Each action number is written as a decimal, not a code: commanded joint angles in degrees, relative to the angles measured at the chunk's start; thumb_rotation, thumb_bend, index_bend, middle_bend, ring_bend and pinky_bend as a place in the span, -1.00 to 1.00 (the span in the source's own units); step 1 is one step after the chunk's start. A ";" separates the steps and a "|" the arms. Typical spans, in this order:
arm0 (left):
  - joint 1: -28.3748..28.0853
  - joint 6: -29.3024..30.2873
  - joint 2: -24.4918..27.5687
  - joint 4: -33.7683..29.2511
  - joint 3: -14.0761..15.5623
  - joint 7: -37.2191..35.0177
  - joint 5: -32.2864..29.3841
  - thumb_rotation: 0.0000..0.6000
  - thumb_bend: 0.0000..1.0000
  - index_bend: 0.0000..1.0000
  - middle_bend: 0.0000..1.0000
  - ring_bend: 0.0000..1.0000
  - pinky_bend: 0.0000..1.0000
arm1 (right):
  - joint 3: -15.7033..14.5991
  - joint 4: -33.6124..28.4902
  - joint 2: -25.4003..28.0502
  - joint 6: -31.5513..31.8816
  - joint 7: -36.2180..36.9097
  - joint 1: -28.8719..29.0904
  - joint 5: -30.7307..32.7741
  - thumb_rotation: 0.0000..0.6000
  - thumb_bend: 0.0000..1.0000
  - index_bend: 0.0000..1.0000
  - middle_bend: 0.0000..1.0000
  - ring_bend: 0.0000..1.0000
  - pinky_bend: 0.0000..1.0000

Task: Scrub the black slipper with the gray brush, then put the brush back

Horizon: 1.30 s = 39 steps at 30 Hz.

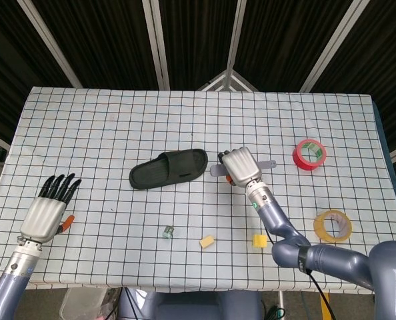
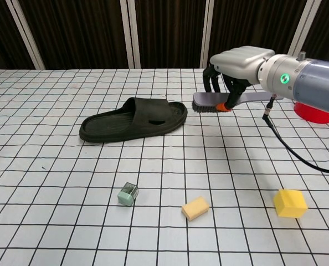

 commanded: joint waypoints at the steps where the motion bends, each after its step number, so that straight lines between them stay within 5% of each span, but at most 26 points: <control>1: -3.57 -4.58 0.28 -1.86 -2.22 2.29 -2.41 1.00 -0.16 -1.00 -1.00 -1.00 -0.96 | 1.08 -1.27 0.25 -0.60 -0.62 1.28 0.97 1.00 0.27 0.49 0.24 0.08 0.11; 10: -12.15 -17.75 -2.42 0.49 -6.30 4.58 -12.49 1.00 -0.09 -1.00 -1.00 -1.00 -0.96 | 3.81 -1.87 -0.47 -2.80 -2.09 5.40 5.15 1.00 0.27 0.50 0.24 0.09 0.11; 18: -18.58 -25.97 -6.90 6.38 -6.88 6.84 -18.58 1.00 -0.09 -1.00 -0.99 -1.00 -0.96 | 5.52 -2.79 -1.75 -3.18 -2.28 8.78 6.29 1.00 0.27 0.51 0.26 0.10 0.13; 39: -24.85 -32.46 -11.17 13.81 -4.39 5.65 -23.84 1.00 -0.05 -1.00 -0.99 -1.00 -0.96 | 5.95 1.80 -6.63 -5.12 -2.47 15.43 12.21 1.00 0.27 0.51 0.26 0.10 0.13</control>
